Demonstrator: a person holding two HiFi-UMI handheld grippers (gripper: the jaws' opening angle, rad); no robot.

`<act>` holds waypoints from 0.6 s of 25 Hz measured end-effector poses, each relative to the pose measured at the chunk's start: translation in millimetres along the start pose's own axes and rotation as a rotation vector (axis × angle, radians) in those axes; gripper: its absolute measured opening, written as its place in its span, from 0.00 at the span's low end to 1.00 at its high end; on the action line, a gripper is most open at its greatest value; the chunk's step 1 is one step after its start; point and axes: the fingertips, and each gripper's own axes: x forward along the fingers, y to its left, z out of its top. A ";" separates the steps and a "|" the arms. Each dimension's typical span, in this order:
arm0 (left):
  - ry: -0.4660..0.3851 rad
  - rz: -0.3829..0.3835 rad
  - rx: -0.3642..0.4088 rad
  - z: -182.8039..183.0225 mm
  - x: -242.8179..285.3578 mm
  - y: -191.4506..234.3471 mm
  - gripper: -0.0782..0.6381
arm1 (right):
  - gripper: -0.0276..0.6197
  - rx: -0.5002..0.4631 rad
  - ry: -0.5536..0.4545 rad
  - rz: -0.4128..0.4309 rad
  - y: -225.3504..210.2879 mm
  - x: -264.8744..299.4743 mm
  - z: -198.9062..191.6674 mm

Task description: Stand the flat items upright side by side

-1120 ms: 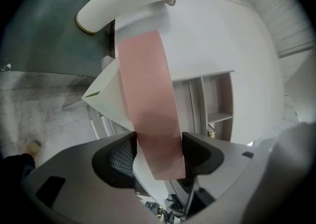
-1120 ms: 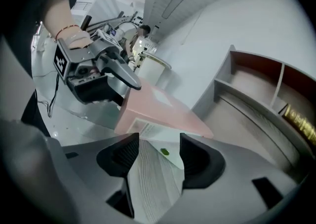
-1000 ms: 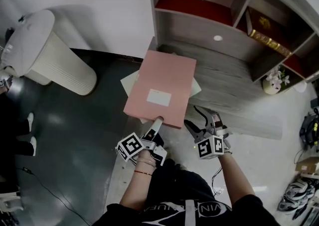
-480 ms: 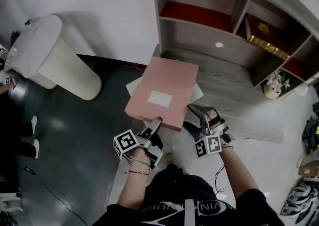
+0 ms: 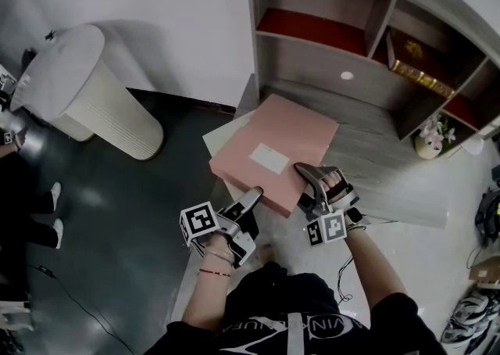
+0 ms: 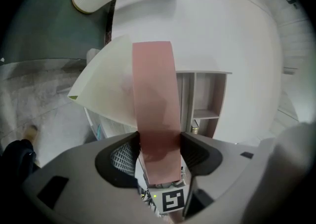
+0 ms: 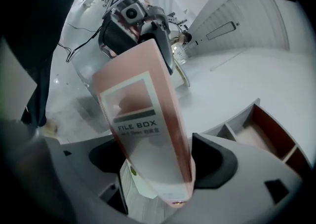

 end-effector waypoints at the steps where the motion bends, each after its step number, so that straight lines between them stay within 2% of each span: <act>1: 0.004 -0.016 -0.004 -0.3 0.9 -4.7 0.46 | 0.63 -0.018 -0.010 -0.016 -1.2 -2.4 2.8; 5: -0.004 -0.059 0.003 0.0 6.7 -20.8 0.47 | 0.56 -0.018 -0.003 -0.074 -9.6 -13.2 5.1; 9: -0.046 -0.160 0.055 3.4 20.5 -45.5 0.48 | 0.53 0.087 0.031 -0.140 -29.2 -22.8 -1.8; 11: -0.034 -0.203 0.109 0.2 29.6 -57.8 0.48 | 0.52 0.141 0.047 -0.170 -37.1 -30.1 -6.6; 15: 0.028 -0.218 0.273 -13.2 54.9 -71.7 0.48 | 0.51 0.278 0.088 -0.239 -51.0 -48.9 -23.8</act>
